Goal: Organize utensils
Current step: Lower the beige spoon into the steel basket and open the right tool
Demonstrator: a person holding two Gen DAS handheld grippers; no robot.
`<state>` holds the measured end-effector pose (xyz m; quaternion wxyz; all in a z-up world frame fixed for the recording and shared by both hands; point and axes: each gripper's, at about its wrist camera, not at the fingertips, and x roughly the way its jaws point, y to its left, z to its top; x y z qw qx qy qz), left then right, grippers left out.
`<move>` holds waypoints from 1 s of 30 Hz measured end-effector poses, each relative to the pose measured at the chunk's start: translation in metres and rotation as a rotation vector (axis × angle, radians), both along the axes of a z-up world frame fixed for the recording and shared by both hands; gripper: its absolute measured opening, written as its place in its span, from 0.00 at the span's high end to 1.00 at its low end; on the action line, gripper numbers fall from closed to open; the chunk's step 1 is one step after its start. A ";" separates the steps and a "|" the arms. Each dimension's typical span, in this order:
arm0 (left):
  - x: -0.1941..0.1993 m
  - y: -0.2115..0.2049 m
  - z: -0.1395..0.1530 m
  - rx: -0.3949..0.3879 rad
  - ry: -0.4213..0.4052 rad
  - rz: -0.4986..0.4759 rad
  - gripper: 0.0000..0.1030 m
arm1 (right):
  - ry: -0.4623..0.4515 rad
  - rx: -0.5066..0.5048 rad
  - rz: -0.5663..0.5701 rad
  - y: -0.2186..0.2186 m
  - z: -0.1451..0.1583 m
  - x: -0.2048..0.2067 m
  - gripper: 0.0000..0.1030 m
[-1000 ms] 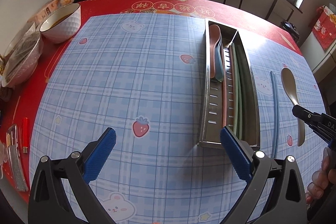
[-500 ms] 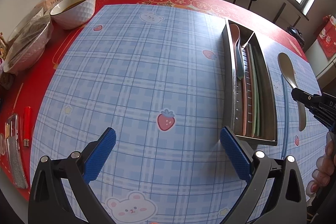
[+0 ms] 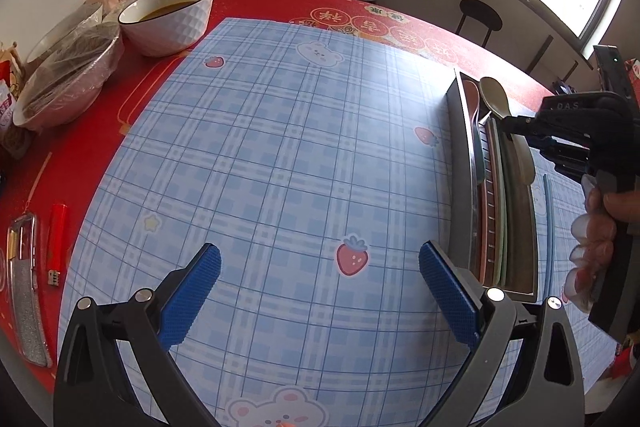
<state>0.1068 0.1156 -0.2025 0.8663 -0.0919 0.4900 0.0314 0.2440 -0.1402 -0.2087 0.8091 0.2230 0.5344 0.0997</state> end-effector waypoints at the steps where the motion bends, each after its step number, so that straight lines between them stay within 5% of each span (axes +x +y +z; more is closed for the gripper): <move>1: 0.000 0.000 -0.001 -0.001 0.001 -0.002 0.06 | 0.005 -0.001 -0.009 0.001 -0.001 0.004 0.88; 22: 0.002 -0.012 0.005 -0.014 -0.022 -0.029 0.06 | 0.059 0.058 0.025 0.008 -0.006 0.003 0.87; 30: 0.005 -0.037 0.008 -0.023 -0.029 -0.093 0.06 | -0.060 -0.043 0.073 -0.026 0.010 -0.046 0.87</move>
